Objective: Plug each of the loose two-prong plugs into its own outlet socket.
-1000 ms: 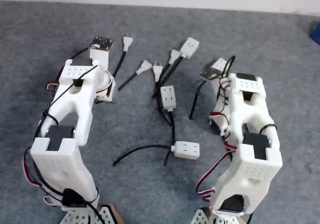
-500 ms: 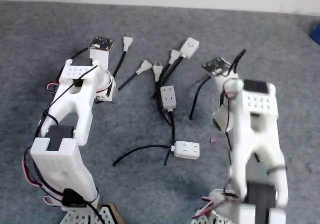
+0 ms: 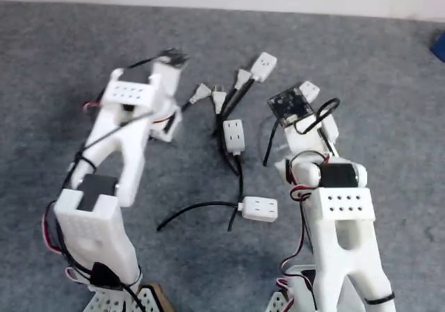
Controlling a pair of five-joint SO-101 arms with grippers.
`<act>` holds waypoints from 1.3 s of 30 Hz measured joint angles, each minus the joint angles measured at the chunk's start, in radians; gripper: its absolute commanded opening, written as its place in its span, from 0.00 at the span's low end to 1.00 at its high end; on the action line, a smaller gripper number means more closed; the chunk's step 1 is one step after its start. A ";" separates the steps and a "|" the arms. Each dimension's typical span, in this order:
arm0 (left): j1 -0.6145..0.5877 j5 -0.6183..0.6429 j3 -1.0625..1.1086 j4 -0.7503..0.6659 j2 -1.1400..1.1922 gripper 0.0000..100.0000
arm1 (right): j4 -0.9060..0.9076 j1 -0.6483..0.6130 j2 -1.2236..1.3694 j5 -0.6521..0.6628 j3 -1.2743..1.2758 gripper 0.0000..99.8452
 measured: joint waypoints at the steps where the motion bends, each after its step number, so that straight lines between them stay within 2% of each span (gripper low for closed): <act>1: 0.020 -0.002 -0.048 0.034 0.000 0.25 | -0.040 0.000 -0.002 -0.015 0.018 0.01; 7: 0.074 -0.002 -0.305 0.167 -0.002 0.38 | -0.278 -0.003 -0.002 -0.123 0.078 0.01; 13: 0.072 -0.002 -0.450 0.187 -0.002 0.40 | -0.399 -0.040 -0.003 -0.227 0.104 0.01; 22: 0.049 -0.002 -0.694 0.190 -0.011 0.39 | -0.400 -0.187 -0.002 -0.249 0.123 0.01; 26: -0.032 -0.002 -0.793 0.305 -0.026 0.39 | -0.298 -0.270 -0.002 -0.281 0.074 0.01; 33: -0.184 -0.002 -0.792 0.341 -0.130 0.39 | -0.132 -0.373 -0.002 -0.318 -0.064 0.01; 36: -0.204 -0.002 -0.709 0.344 -0.259 0.39 | -0.107 -0.420 -0.002 -0.328 -0.094 0.01; 39: -0.218 -0.002 -0.539 0.344 -0.411 0.39 | -0.110 -0.470 -0.002 -0.345 -0.097 0.01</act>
